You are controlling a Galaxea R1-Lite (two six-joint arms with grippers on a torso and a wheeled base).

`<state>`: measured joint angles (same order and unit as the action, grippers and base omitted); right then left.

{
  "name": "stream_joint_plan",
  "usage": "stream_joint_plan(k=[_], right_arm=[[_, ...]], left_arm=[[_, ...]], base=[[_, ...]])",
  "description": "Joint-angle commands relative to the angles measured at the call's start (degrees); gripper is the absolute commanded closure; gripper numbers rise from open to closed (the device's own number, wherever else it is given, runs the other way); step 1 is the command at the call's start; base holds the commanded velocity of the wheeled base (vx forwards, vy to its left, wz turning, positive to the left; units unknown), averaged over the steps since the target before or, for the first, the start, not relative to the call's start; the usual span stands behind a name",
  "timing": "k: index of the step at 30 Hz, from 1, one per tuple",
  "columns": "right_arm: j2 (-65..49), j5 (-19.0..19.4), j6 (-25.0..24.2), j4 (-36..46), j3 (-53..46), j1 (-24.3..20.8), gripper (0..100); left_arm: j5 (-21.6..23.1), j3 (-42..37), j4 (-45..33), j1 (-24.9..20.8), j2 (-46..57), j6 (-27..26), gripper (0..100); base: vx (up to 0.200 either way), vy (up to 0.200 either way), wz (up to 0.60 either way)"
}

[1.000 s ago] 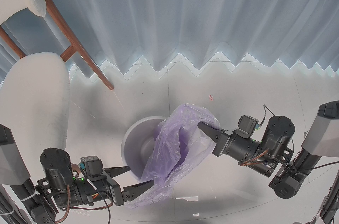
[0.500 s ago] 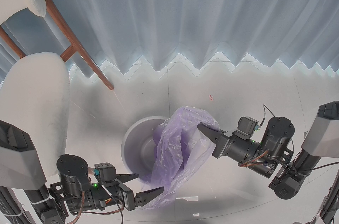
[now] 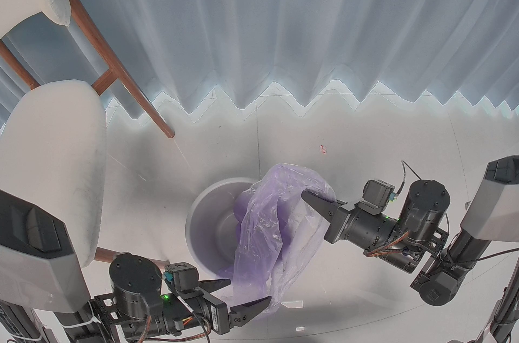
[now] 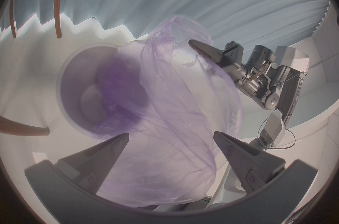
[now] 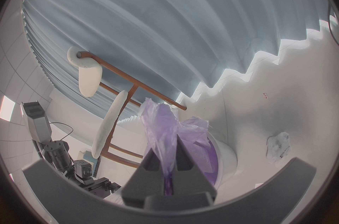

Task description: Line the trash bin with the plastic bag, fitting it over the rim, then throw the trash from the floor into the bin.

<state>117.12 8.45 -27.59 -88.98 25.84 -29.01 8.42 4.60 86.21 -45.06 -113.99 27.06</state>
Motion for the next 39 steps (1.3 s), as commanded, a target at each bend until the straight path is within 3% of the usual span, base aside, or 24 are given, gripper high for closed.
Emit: stream_joint_plan(k=[1, 6, 23, 24, 34, 39], right_arm=[[0.04, -0.01, -0.01, -0.93, 0.00, 0.01, 100], [-0.40, 0.08, -0.01, -1.02, 0.00, -0.08, 100], [-0.40, -0.01, 0.34, -0.93, -0.18, -0.61, 100], [-0.40, 0.08, 0.43, -0.93, -0.09, -0.61, 100], [-0.57, -0.01, 0.60, -0.93, 0.00, -0.43, 100], [-0.13, -0.01, 0.60, -0.93, 0.52, -0.17, 100]], left_arm=[[-0.43, 0.24, 0.01, 0.41, -2.64, 0.01, 0], [-3.33, 2.52, 0.10, 1.64, -4.57, 0.01, 0], [-3.59, 3.05, 0.10, 3.66, -5.01, -0.17, 0], [-3.59, 2.96, 0.10, 3.66, -5.01, -0.26, 100], [-3.59, 5.07, 0.10, 4.80, -4.75, 0.27, 100], [-3.50, 8.85, 0.10, 6.65, -3.43, 4.31, 100]], base=[[0.000, 0.000, 0.00], [0.000, 0.000, 0.00], [0.000, 0.000, 0.00], [0.000, 0.000, 0.00], [0.000, 0.000, 0.00], [0.000, 0.000, 0.00]])
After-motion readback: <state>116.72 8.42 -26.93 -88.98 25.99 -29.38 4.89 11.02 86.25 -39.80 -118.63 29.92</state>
